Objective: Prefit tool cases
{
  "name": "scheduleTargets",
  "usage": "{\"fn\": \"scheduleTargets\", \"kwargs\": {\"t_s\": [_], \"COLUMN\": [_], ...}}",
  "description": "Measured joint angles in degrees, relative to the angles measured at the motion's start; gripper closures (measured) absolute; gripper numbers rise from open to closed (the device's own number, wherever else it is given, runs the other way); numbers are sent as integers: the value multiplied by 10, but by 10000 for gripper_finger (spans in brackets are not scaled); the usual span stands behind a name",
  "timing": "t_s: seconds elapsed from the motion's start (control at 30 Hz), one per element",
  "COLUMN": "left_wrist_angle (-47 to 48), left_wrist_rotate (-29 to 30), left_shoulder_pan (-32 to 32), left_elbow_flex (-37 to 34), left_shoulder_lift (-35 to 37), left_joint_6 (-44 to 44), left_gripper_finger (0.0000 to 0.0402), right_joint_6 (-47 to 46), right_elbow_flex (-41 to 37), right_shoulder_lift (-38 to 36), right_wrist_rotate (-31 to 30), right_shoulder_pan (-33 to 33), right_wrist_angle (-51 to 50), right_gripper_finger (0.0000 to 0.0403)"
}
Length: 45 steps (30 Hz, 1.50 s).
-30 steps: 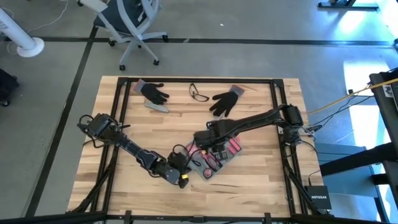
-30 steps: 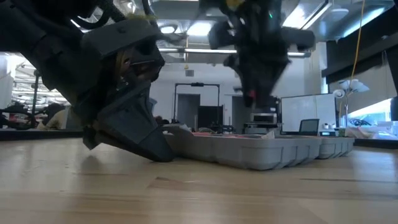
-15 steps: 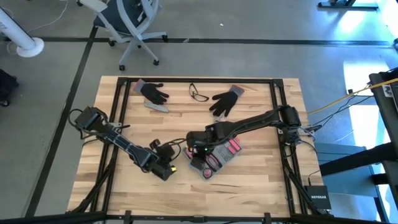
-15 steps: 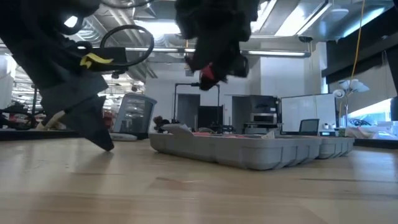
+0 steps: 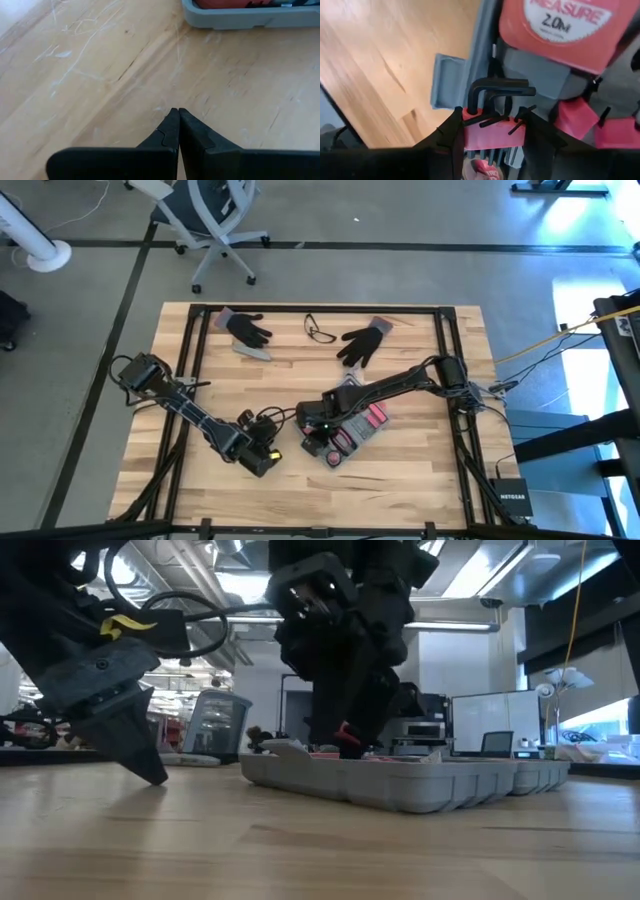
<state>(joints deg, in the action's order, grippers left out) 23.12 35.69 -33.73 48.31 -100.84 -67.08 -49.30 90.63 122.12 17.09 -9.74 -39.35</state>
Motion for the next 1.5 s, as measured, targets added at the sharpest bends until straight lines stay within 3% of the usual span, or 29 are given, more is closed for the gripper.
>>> {"fn": "scheduleTargets", "kwargs": {"t_s": [0.13, 0.4, 0.57, 0.83, 0.9, 1.03, 1.07, 1.23, 1.5], "left_wrist_angle": [0, 0, 0, -5, -9, -32, -36, -37, -38], "left_wrist_rotate": [0, 0, 0, 1, 1, 1, 1, 2, 4], "left_shoulder_pan": [-2, -3, -2, -12, -13, -11, -11, -11, -12], "left_elbow_flex": [0, 0, 0, 0, 0, 0, 0, 0, -1], "left_shoulder_lift": [0, 0, 0, 1, 1, 1, 1, 1, 1], "left_joint_6": [-1, -1, -1, -8, -8, -7, -9, -24, -18], "left_gripper_finger": [401, 401, 401, 401, 401, 401, 401, 401, 401], "right_joint_6": [-28, -30, -14, 116, 125, 124, 119, 60, 47], "right_elbow_flex": [0, 0, 3, 14, 14, 6, 0, -13, -14], "right_shoulder_lift": [0, 0, -7, -84, -90, -87, -85, -41, -5], "right_wrist_rotate": [-11, 27, 16, -85, -86, -86, -80, -58, -138], "right_shoulder_pan": [0, 0, 10, 50, 54, 26, 15, -27, -27], "right_wrist_angle": [11, 15, -12, -122, -121, -66, -37, 40, 62], "right_gripper_finger": [246, 105, 90, 170, 216, 366, 382, 401, 403]}}
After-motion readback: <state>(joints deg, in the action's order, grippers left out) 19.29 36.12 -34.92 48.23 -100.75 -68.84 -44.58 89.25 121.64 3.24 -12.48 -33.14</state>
